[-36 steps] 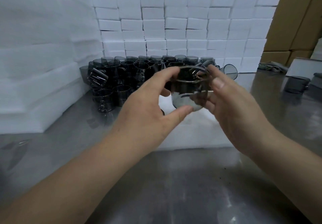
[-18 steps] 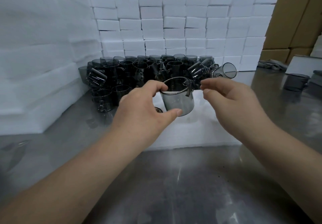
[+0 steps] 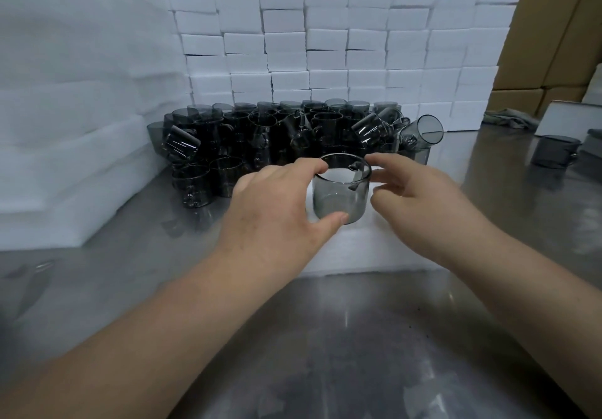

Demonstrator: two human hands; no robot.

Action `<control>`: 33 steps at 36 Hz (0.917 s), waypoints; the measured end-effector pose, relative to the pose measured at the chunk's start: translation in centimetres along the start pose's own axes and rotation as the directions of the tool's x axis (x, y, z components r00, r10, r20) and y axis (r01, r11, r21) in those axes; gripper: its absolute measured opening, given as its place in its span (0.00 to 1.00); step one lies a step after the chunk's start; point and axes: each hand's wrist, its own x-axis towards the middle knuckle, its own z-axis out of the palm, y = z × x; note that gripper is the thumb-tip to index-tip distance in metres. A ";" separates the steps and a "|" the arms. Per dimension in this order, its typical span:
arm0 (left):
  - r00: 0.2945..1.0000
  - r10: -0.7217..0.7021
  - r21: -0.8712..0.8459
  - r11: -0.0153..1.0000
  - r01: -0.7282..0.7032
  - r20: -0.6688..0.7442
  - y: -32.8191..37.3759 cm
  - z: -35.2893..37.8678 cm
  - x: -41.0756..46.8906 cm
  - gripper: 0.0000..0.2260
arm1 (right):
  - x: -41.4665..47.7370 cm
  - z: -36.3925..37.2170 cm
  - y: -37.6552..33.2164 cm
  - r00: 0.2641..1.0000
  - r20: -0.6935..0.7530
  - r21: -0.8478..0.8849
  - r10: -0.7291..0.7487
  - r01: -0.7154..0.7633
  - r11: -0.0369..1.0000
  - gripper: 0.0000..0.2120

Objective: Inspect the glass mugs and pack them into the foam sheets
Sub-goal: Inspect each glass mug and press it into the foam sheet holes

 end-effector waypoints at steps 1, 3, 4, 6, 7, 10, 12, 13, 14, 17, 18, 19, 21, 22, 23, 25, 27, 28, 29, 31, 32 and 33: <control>1.000 0.010 0.004 1.000 -0.010 -0.004 0.0 0.0 -0.1 0.24 | 0.0 0.0 0.0 1.000 0.000 -0.003 -0.003 0.003 1.000 0.29; 1.000 0.026 0.003 1.000 -0.026 -0.006 0.1 0.0 -0.2 0.24 | 0.0 0.0 0.0 1.000 0.001 -0.009 -0.009 0.009 1.000 0.30; 1.000 0.028 0.003 1.000 -0.028 -0.002 0.2 0.0 -0.2 0.24 | 0.0 0.0 0.0 1.000 0.002 -0.013 -0.008 0.008 1.000 0.29; 1.000 0.026 0.011 1.000 -0.026 0.009 0.3 0.0 -0.2 0.24 | 0.1 0.0 0.1 1.000 0.002 -0.024 -0.002 0.003 1.000 0.27; 1.000 0.025 0.015 1.000 -0.025 0.013 0.3 -0.1 -0.2 0.24 | 0.1 0.0 0.2 1.000 0.000 -0.030 -0.002 0.002 1.000 0.26; 0.999 0.012 0.020 1.000 -0.012 0.032 0.5 -0.1 -0.1 0.24 | 0.2 0.0 0.3 1.000 0.002 -0.041 -0.002 0.002 0.999 0.24; 0.999 0.013 0.020 1.000 -0.014 0.042 0.5 -0.1 -0.1 0.24 | 0.3 0.0 0.4 1.000 0.005 -0.040 0.001 -0.001 0.999 0.24; 0.999 0.017 0.019 1.000 -0.018 0.044 0.5 -0.1 -0.1 0.24 | 0.3 0.0 0.4 1.000 0.003 -0.038 0.003 -0.003 0.999 0.23; 0.999 0.021 0.019 1.000 -0.022 0.042 0.5 -0.1 -0.1 0.24 | 0.3 0.0 0.4 1.000 -0.001 -0.036 0.004 -0.004 0.999 0.23; 0.999 0.029 0.023 0.999 -0.030 0.037 0.4 0.0 -0.2 0.25 | 0.3 0.0 0.4 1.000 -0.011 -0.034 0.002 -0.003 0.999 0.22; 0.999 0.034 0.026 0.999 -0.035 0.036 0.4 0.0 -0.2 0.25 | 0.3 0.0 0.5 1.000 -0.008 -0.033 -0.001 0.001 0.999 0.21; 0.998 0.043 0.027 0.999 -0.044 0.035 0.4 -0.1 -0.2 0.25 | 0.3 0.0 0.5 1.000 -0.005 -0.033 -0.006 0.006 0.999 0.21; 0.998 0.055 0.031 0.998 -0.056 0.032 0.4 -0.1 -0.2 0.25 | 0.3 0.0 0.7 1.000 -0.003 -0.035 -0.013 0.013 0.999 0.20; 0.998 0.054 0.035 0.998 -0.055 0.031 0.4 -0.1 -0.2 0.25 | 0.3 0.0 0.7 1.000 -0.005 -0.034 -0.016 0.016 0.999 0.19; 0.998 0.048 0.038 0.998 -0.049 0.029 0.4 -0.1 -0.2 0.25 | 0.3 0.0 0.7 1.000 -0.008 -0.027 -0.018 0.018 0.999 0.18; 0.999 0.031 0.039 0.999 -0.032 0.029 0.4 -0.1 -0.2 0.25 | 0.2 0.0 0.6 1.000 -0.019 -0.002 -0.022 0.022 1.000 0.15; 0.999 0.015 0.044 0.999 -0.017 0.048 0.3 0.0 -0.2 0.25 | 0.1 0.0 0.3 0.999 -0.029 0.022 -0.028 0.028 0.999 0.11; 0.998 0.014 0.047 0.999 -0.017 0.056 0.2 0.1 -0.2 0.25 | 0.0 0.0 0.2 0.999 -0.031 0.026 -0.031 0.032 0.999 0.11; 0.998 0.016 0.047 0.999 -0.018 0.061 0.1 0.1 -0.3 0.25 | 0.0 -0.1 0.0 0.999 -0.029 0.023 -0.035 0.035 0.999 0.11; 0.998 0.017 0.045 0.999 -0.020 0.065 0.1 0.1 -0.3 0.25 | -0.1 -0.2 -0.1 0.999 -0.022 0.008 -0.047 0.047 0.999 0.12; 0.998 0.021 0.049 0.998 -0.024 0.066 0.1 0.1 -0.4 0.25 | -0.1 -0.2 -0.1 0.998 -0.022 0.004 -0.052 0.052 0.999 0.13; 0.997 0.026 0.053 0.998 -0.030 0.069 0.1 0.1 -0.4 0.25 | -0.1 -0.2 -0.1 0.998 -0.021 0.006 -0.053 0.053 0.999 0.15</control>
